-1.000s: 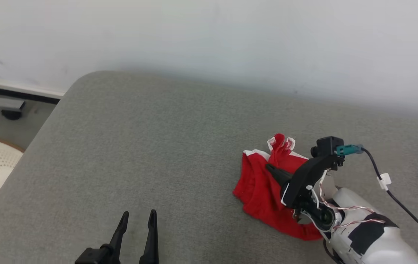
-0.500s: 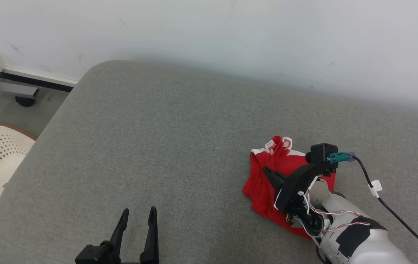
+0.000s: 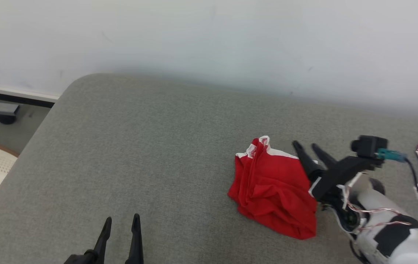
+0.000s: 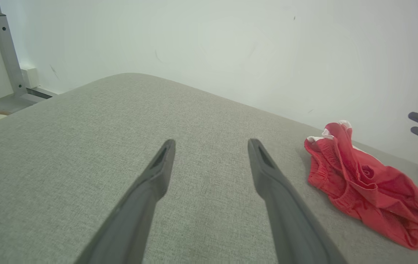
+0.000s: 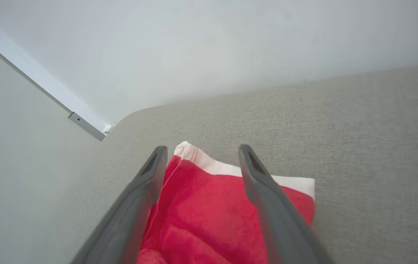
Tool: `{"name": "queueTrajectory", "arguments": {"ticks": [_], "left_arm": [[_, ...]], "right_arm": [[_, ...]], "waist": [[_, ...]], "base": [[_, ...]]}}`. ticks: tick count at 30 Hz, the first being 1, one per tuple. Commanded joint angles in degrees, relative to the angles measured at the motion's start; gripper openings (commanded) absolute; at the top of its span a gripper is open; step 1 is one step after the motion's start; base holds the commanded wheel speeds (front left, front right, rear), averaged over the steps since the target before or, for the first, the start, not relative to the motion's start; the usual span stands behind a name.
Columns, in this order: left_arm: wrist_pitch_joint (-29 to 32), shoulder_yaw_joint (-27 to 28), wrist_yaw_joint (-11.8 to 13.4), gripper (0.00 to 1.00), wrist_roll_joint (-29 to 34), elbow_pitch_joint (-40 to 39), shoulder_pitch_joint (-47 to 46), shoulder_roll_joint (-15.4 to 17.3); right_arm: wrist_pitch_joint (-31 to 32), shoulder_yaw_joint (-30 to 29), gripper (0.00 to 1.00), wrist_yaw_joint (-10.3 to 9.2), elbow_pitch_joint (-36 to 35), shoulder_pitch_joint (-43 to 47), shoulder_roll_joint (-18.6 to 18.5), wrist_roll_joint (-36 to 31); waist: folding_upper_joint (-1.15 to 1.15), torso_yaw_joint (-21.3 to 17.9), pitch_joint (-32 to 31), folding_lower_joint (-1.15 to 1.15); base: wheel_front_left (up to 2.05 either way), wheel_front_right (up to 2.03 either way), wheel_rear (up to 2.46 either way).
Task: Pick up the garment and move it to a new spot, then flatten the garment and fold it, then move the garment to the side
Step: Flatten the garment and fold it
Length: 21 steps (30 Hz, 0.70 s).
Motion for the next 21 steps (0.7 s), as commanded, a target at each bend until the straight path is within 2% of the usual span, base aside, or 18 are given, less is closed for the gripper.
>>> {"name": "queueTrajectory", "arguments": {"ticks": [1,8,9,10,11,14,18,21], "left_arm": [[-0.16,0.48,-0.05,1.00,0.40,-0.24,0.78,0.07],[-0.16,1.39,0.11,1.00,0.76,-0.92,1.29,0.06],[-0.16,1.45,0.08,1.00,0.77,-0.93,1.15,0.06],[-0.16,1.48,0.03,1.00,0.76,-0.90,1.04,0.06],[-0.16,1.48,-0.01,1.00,0.76,-0.92,0.89,0.06],[-0.16,1.28,-0.12,1.00,0.77,-0.99,0.43,0.06],[-0.16,0.82,-0.30,1.00,0.89,-0.80,0.02,0.06],[-0.16,0.72,-0.32,1.00,0.90,-0.69,-0.33,0.06]], "right_arm": [[-1.28,-0.26,1.00,-0.10,-0.82,1.21,-1.04,0.06],[-5.96,-0.63,1.00,-0.10,-2.69,5.61,-5.01,-0.24],[-6.34,-0.38,0.93,-0.10,-2.55,6.24,-5.33,-0.78],[-6.70,0.07,0.44,-0.10,-2.27,6.72,-5.60,-1.45],[-6.96,0.31,0.00,-0.10,-2.13,7.17,-5.66,-1.91],[-7.82,0.56,0.00,-0.10,-1.70,7.98,-5.11,-2.44],[-8.66,2.39,0.00,-0.10,0.07,7.34,-4.72,-6.52],[-8.99,2.86,0.00,-0.10,1.44,6.50,-2.58,-8.20]], "waist": [[0.00,-1.05,-0.13,0.00],[0.00,-2.52,0.32,0.00],[0.00,-2.60,0.38,0.00],[0.00,-2.64,0.45,0.00],[0.00,-2.67,0.54,0.00],[0.00,-2.63,0.90,0.00],[0.00,-2.10,1.36,0.00],[0.00,-1.74,1.73,0.00]], "base": [[0.00,0.00,0.00],[0.00,0.00,0.00],[0.00,0.00,0.00],[0.00,0.00,0.00],[0.00,0.00,0.00],[0.00,0.00,0.00],[0.00,0.00,0.00],[0.00,0.00,0.00]]}}
